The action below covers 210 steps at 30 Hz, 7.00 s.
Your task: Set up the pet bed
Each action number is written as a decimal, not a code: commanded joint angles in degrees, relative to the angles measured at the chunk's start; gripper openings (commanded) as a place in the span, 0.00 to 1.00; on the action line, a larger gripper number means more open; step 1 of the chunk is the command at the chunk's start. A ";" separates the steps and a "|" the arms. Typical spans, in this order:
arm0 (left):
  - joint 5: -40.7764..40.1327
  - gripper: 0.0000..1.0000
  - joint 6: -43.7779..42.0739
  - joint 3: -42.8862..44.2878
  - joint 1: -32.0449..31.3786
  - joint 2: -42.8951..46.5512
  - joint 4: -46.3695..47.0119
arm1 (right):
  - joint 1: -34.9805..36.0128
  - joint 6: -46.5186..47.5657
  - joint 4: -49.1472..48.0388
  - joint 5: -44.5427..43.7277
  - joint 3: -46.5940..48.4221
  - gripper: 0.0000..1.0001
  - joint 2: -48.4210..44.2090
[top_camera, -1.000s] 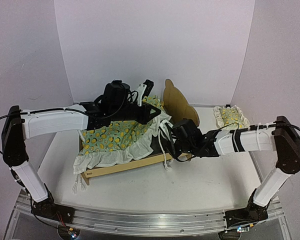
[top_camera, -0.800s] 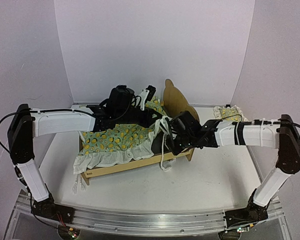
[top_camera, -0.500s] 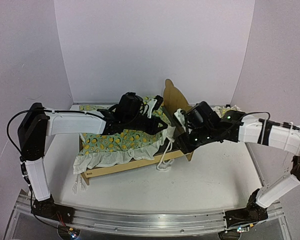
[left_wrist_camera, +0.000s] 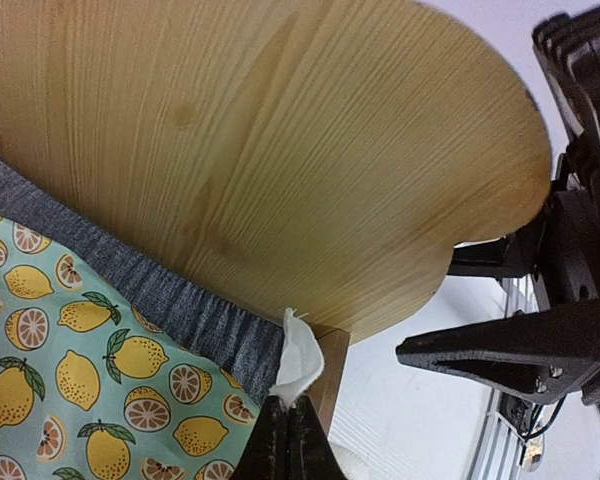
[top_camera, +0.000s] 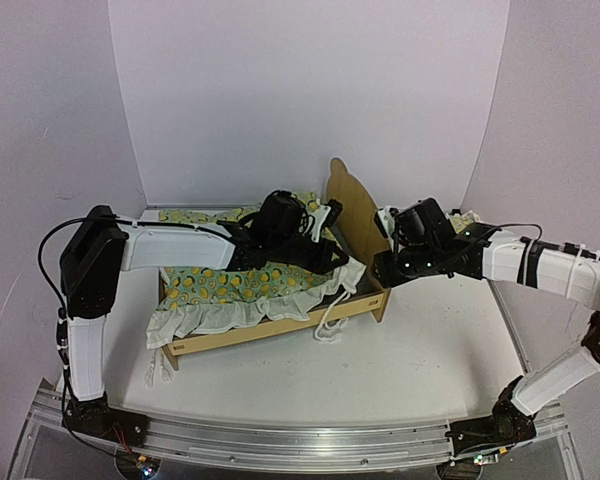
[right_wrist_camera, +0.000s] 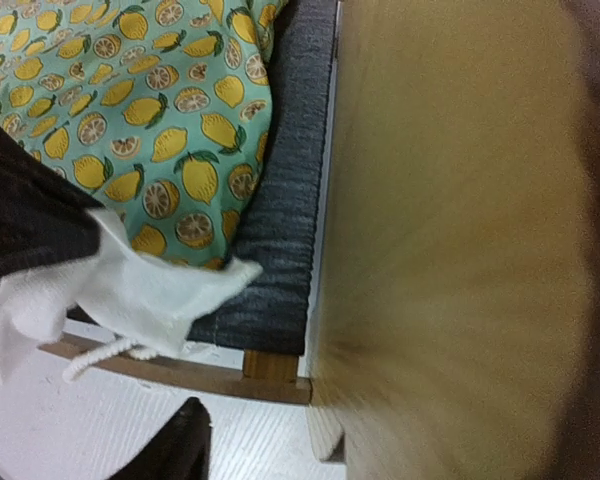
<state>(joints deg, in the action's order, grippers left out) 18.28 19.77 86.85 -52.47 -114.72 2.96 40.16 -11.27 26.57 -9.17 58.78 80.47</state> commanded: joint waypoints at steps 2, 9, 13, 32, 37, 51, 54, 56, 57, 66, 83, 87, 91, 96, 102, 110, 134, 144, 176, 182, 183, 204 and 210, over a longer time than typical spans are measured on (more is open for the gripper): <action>-2.01 0.00 -2.70 6.38 -1.00 -2.64 -5.65 | 0.15 0.98 -10.30 0.76 2.33 0.36 2.14; -5.87 0.10 -10.18 6.84 -1.66 -1.49 -11.69 | 0.19 -0.82 -10.66 3.96 3.13 0.00 0.22; -3.81 0.23 -13.39 7.15 -1.83 -1.43 -14.92 | 0.18 -2.02 -10.66 5.37 3.96 0.00 -0.44; -3.68 0.76 -25.70 14.26 -5.48 -8.12 -21.74 | 0.18 -3.63 -12.60 10.64 5.53 0.00 -0.74; -4.82 0.66 -26.56 16.90 -6.35 -11.67 -21.82 | 0.27 -3.74 -12.77 11.03 5.55 0.00 -0.88; -16.55 0.04 -30.58 14.73 -7.91 -13.12 -18.59 | 0.79 -5.26 -13.94 12.04 5.05 0.01 -2.02; -17.48 0.00 -32.79 13.90 -7.91 -11.29 -18.25 | 0.80 -4.61 -11.48 9.53 5.09 0.37 -4.20; -17.68 0.00 -33.97 13.15 -7.91 -9.73 -17.56 | 0.72 -4.07 -10.05 6.49 3.48 0.50 -8.33; -17.47 0.00 -34.63 12.97 -7.90 -8.93 -17.31 | 0.55 -3.99 -9.70 5.03 1.88 0.58 -10.83; -19.12 0.00 -36.03 13.57 -7.25 -1.48 -16.18 | -0.52 2.54 -26.23 13.13 -25.12 0.86 -24.79; -23.05 0.00 -33.79 12.21 -5.32 7.39 -12.25 | 8.13 8.26 -81.56 14.17 -37.37 0.65 4.63; -23.23 0.00 -33.89 12.29 -5.28 8.61 -11.76 | 9.98 8.16 -90.39 7.58 -34.92 0.65 14.58; -23.56 0.00 -34.52 12.19 -5.11 9.25 -11.49 | 10.18 9.46 -96.19 5.02 -31.08 0.70 23.44; -23.29 0.00 -34.40 12.32 -5.01 9.57 -11.40 | 10.16 13.70 -96.69 2.16 -26.30 0.73 30.77; -23.27 0.00 -34.15 11.69 -4.88 10.60 -11.15 | 10.13 15.39 -96.70 0.82 -21.17 0.73 36.62; -23.60 0.00 -33.21 10.45 -4.09 11.85 -9.83 | 10.12 12.29 -94.51 1.37 -16.60 0.43 39.11; -23.00 0.00 -31.04 8.39 -2.52 8.04 -6.40 | 10.25 7.13 -73.38 17.87 -31.03 0.45 11.88; -22.07 0.00 -29.71 7.64 -2.37 8.80 -6.22 | 16.18 -0.71 -102.85 9.60 -22.05 0.74 34.08; -24.63 0.00 -28.75 10.78 0.45 -3.79 -8.01 | 13.39 0.17 -72.81 4.48 -23.65 0.00 21.74; -24.36 0.13 -26.16 12.89 1.50 -5.82 -10.99 | 11.78 -2.55 -67.27 9.83 -20.49 0.00 19.15; -24.50 0.23 -25.45 14.04 1.69 -6.13 -12.63 | 11.55 -2.99 -65.32 10.73 -19.42 0.00 18.97; -15.59 0.91 -5.78 -44.67 -7.77 33.42 31.80 | 4.33 -23.72 -54.94 39.14 -12.02 0.00 16.36; -15.76 0.70 -4.55 -44.17 -9.58 19.77 41.42 | 4.09 -24.33 -52.66 39.95 -10.64 0.00 14.46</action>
<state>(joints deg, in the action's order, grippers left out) 3.33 13.96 39.62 -61.80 -87.77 28.27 44.27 -33.54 -26.33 27.97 45.34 99.00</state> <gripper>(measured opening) 0.714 0.059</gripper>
